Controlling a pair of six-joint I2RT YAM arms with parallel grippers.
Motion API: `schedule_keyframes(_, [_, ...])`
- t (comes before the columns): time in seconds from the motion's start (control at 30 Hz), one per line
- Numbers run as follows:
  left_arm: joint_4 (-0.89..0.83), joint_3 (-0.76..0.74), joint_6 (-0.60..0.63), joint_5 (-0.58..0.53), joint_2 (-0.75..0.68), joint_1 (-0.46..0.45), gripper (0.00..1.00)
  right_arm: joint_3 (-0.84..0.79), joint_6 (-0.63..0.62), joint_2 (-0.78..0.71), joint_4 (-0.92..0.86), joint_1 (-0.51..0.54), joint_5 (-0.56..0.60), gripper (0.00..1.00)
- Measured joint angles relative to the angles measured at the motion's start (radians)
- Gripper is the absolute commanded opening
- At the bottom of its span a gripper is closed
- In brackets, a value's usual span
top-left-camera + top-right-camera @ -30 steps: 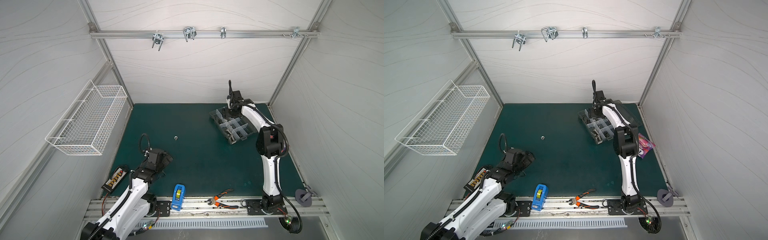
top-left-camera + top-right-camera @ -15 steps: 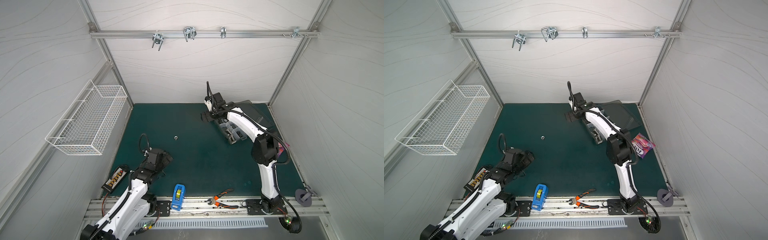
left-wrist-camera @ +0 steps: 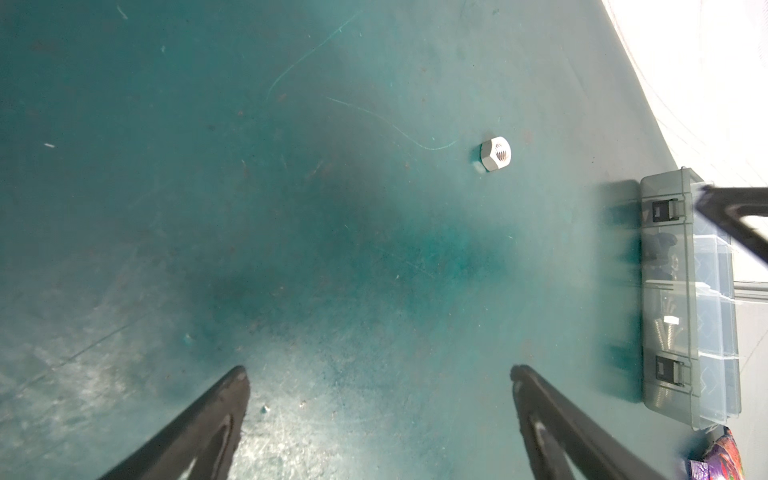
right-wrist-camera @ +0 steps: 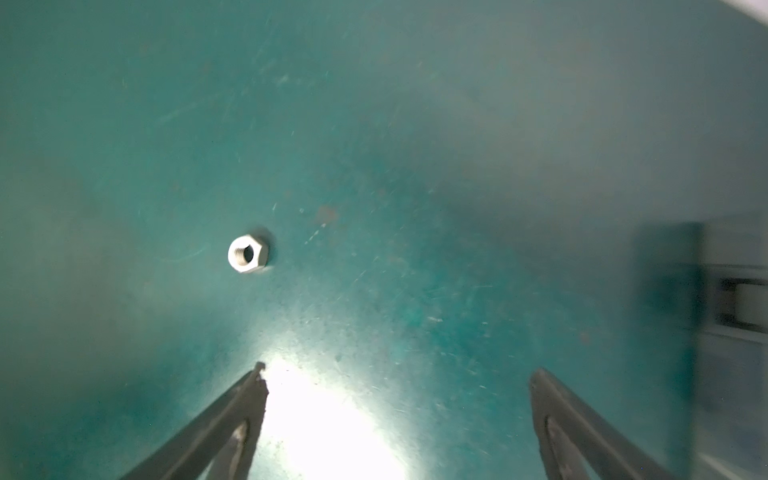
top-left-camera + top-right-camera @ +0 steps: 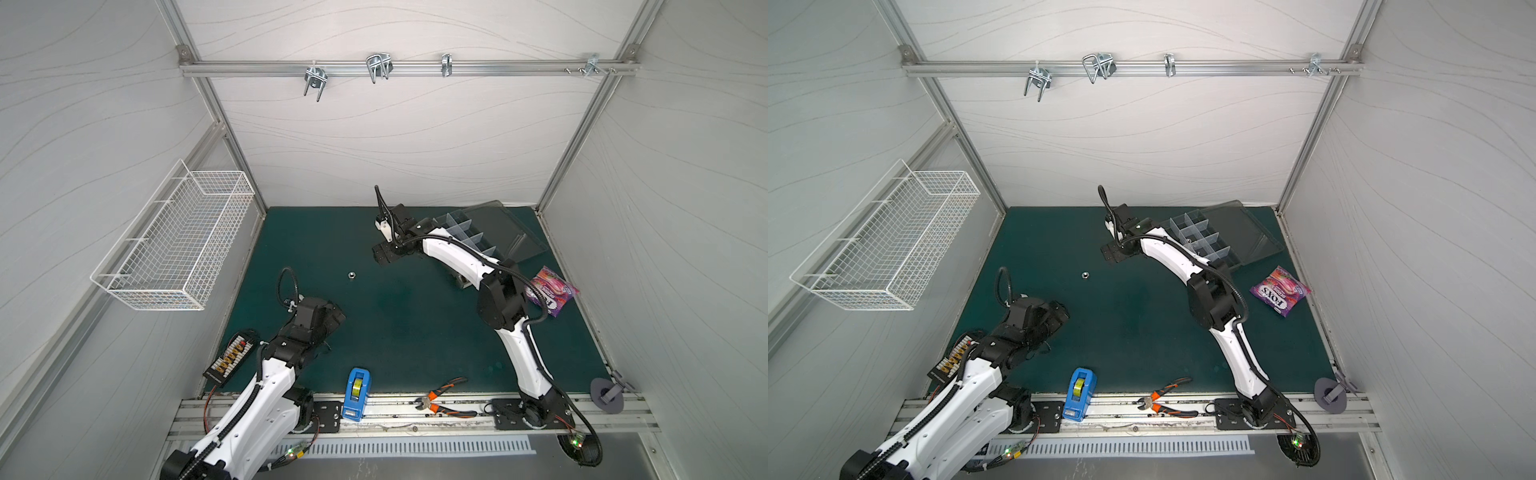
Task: Sort the screws and nuts into containers
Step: 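Move the open right gripper back over the last silver nut, then lower the right gripper and close it on the last silver nut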
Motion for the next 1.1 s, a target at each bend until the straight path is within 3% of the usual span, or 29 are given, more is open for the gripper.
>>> schedule_keyframes(0.53, [0.000, -0.004, -0.001, 0.000, 0.000, 0.000, 0.99, 0.098, -0.008, 0.127, 0.045, 0.053, -0.084, 0.86])
schedule_keyframes(1.1, [0.000, -0.004, 0.000, 0.000, -0.001, 0.000, 0.99, 0.194, -0.080, 0.238, 0.050, 0.118, -0.072, 0.78])
